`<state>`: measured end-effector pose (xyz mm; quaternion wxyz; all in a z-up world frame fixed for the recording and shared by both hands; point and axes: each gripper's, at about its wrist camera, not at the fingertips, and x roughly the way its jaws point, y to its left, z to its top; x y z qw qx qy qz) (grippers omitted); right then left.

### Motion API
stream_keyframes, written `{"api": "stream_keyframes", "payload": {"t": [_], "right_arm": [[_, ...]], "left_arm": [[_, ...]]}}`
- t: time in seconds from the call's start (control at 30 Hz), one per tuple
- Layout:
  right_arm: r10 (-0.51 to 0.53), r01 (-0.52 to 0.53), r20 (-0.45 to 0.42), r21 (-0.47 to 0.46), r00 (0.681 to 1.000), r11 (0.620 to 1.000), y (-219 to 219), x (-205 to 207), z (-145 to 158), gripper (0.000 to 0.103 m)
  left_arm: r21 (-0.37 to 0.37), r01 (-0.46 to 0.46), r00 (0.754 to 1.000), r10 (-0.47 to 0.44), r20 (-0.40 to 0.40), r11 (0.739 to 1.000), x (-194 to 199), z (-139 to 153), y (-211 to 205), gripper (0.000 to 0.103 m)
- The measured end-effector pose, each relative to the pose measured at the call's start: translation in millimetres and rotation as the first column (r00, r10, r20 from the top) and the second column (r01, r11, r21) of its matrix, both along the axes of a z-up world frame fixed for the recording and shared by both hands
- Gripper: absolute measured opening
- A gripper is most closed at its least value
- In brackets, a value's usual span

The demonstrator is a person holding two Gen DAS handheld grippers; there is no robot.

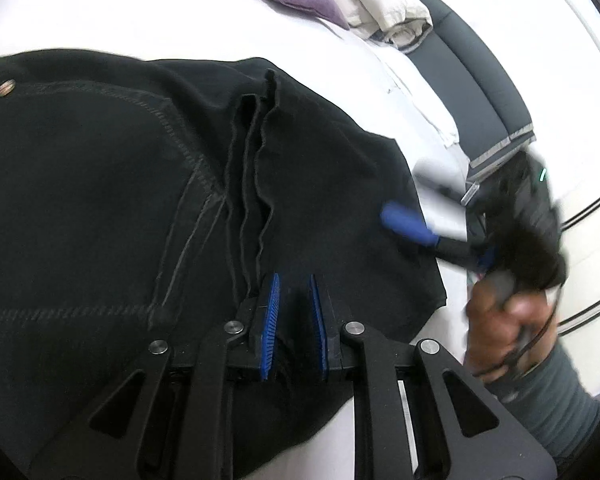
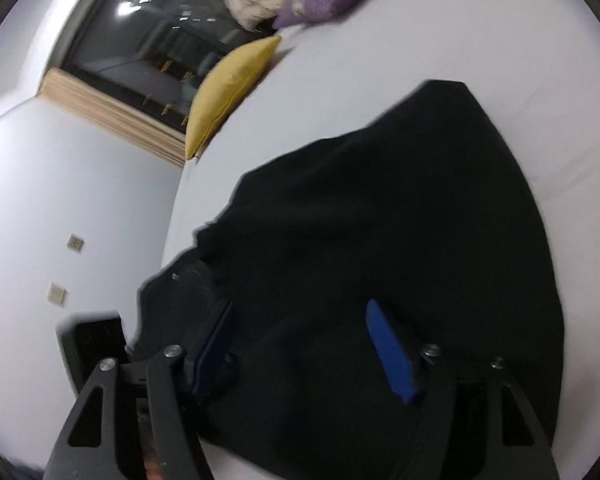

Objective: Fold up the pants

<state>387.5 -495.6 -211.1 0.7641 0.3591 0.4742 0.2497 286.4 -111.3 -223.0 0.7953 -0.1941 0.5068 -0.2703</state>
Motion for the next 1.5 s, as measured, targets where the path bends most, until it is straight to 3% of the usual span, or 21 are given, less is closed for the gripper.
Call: {"api": "stream_keyframes", "payload": {"t": [0.03, 0.1, 0.13, 0.2, 0.23, 0.3, 0.37, 0.4, 0.43, 0.47, 0.6, 0.8, 0.9, 0.97, 1.03, 1.07, 1.13, 1.2, 1.27, 1.4, 1.5], "right_arm": [[0.041, -0.04, 0.062, -0.007, 0.997, 0.999, 13.4, 9.3, 17.4, 0.073], [0.079, -0.07, 0.131, -0.073, 0.988, 0.995, 35.1, 26.6, 35.1, 0.088], [0.074, -0.062, 0.127, -0.093, 0.989, 0.994, 43.4, 38.8, 32.4, 0.103], [0.035, -0.031, 0.026, -0.147, 0.999, 0.989, 52.8, 59.6, 6.6, 0.103], [0.019, -0.036, -0.085, -0.206, 0.996, 0.978, 56.3, 69.0, -20.6, 0.101], [0.013, -0.021, -0.034, -0.255, 0.999, 0.967, 61.7, 60.7, -13.0, 0.101], [0.051, -0.051, -0.006, -0.185, 0.999, 0.981, 70.2, 52.7, 0.5, 0.101], [0.065, -0.063, 0.012, -0.098, 0.998, 0.993, 71.7, 45.9, 5.1, 0.101], [0.062, -0.06, 0.035, -0.046, 0.997, 0.997, 73.6, 37.8, 10.8, 0.101], [0.054, -0.053, 0.066, -0.009, 0.996, 0.999, 72.9, 30.8, 15.2, 0.101], [0.009, -0.013, 0.049, 0.075, 0.999, 0.997, 69.7, 18.0, 6.2, 0.101], [-0.004, 0.0, 0.035, 0.109, 0.999, 0.994, 71.2, -4.1, -4.9, 0.089], [0.023, -0.028, 0.045, 0.113, 0.999, 0.993, 72.0, -6.9, 1.5, 0.078], [0.059, -0.065, 0.05, 0.137, 0.997, 0.988, 76.6, -11.2, 6.4, 0.06], [0.13, -0.136, 0.053, 0.138, 0.99, 0.981, 73.4, -13.1, 8.8, 0.056], [0.166, -0.172, 0.056, 0.138, 0.985, 0.975, 79.9, -11.7, 9.6, 0.056], [0.24, -0.248, 0.065, 0.149, 0.969, 0.957, 92.6, -10.7, 12.4, 0.056], [0.296, -0.305, 0.076, 0.152, 0.952, 0.94, 103.7, -6.1, 15.9, 0.056], [0.323, -0.333, 0.086, 0.145, 0.943, 0.932, 110.5, -0.1, 19.5, 0.056], [0.351, -0.357, 0.065, 0.149, 0.934, 0.922, 117.5, 18.8, 17.0, 0.056], [0.356, -0.357, -0.118, 0.021, 0.927, 0.934, 130.8, 39.0, -16.0, 0.065]], "left_arm": [[-0.008, -0.018, 1.0, 0.018, 0.002, 1.0, -5.7, 0.2, 4.1, 0.015], [0.001, -0.053, 0.999, 0.053, 0.007, 0.999, -10.2, 9.6, 17.8, 0.015], [0.004, -0.081, 0.997, 0.081, 0.009, 0.997, -12.3, 12.4, 22.0, 0.015], [-0.024, -0.144, 0.989, 0.145, 0.027, 0.989, -30.6, 24.5, 43.5, 0.015], [-0.028, -0.18, 0.983, 0.181, 0.038, 0.983, -40.4, 31.6, 56.4, 0.016], [-0.045, -0.24, 0.968, 0.243, 0.061, 0.97, -53.9, 44.7, 69.9, 0.016], [-0.061, -0.356, 0.927, 0.361, 0.103, 0.932, -81.3, 57.2, 111.5, 0.033], [-0.069, -0.399, 0.908, 0.405, 0.107, 0.914, -88.4, 58.5, 124.8, 0.071], [-0.088, -0.492, 0.859, 0.5, 0.113, 0.866, -102.6, 59.4, 151.2, 0.096], [-0.099, -0.558, 0.815, 0.567, 0.12, 0.824, -111.3, 59.1, 169.8, 0.097], [-0.11, -0.651, 0.751, 0.658, 0.043, 0.751, -121.3, 44.6, 210.8, 0.097], [-0.232, -0.646, 0.759, 0.643, -0.101, 0.727, -104.4, 7.7, 217.9, 0.097], [-0.273, -0.682, 0.728, 0.667, -0.16, 0.679, -93.0, -17.2, 212.5, 0.095], [-0.307, -0.692, 0.715, 0.679, -0.169, 0.653, -93.1, -19.4, 218.8, 0.095], [-0.336, -0.695, 0.708, 0.686, -0.167, 0.636, -89.6, -23.1, 220.2, 0.086], [-0.347, -0.691, 0.711, 0.683, -0.166, 0.635, -87.5, -24.9, 221.3, 0.08], [-0.34, -0.694, 0.711, 0.678, -0.184, 0.635, -80.5, -34.2, 219.5, 0.053], [-0.336, -0.7, 0.708, 0.676, -0.204, 0.631, -75.3, -39.9, 222.0, 0.038], [-0.337, -0.705, 0.702, 0.68, -0.212, 0.624, -73.7, -43.2, 220.6, 0.033], [-0.318, -0.691, 0.718, 0.669, -0.191, 0.65, -71.9, -40.2, 223.9, 0.02], [-0.29, -0.676, 0.732, 0.663, -0.155, 0.678, -67.7, -32.6, 220.7, 0.016]]}}
